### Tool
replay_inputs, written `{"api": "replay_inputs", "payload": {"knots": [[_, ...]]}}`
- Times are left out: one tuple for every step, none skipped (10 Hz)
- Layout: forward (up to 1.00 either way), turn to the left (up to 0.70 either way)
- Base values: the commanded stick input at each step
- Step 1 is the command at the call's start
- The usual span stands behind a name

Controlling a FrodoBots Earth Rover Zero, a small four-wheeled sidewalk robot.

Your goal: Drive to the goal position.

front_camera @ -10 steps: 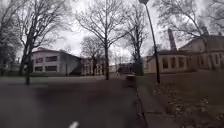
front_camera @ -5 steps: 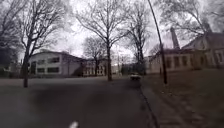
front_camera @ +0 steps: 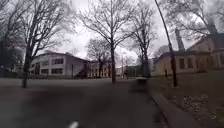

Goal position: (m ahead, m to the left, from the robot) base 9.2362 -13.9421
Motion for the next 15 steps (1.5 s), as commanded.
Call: {"api": "replay_inputs", "payload": {"knots": [[0.7, 0.0], [0.7, 0.0], [0.7, 0.0], [0.7, 0.0], [0.7, 0.0], [0.7, -0.11], [0.7, -0.27], [0.7, -0.33], [0.7, 0.0], [0.7, 0.0], [0.7, 0.0], [0.7, 0.0], [0.7, -0.15], [0.7, -0.35], [0.7, -0.35]]}}
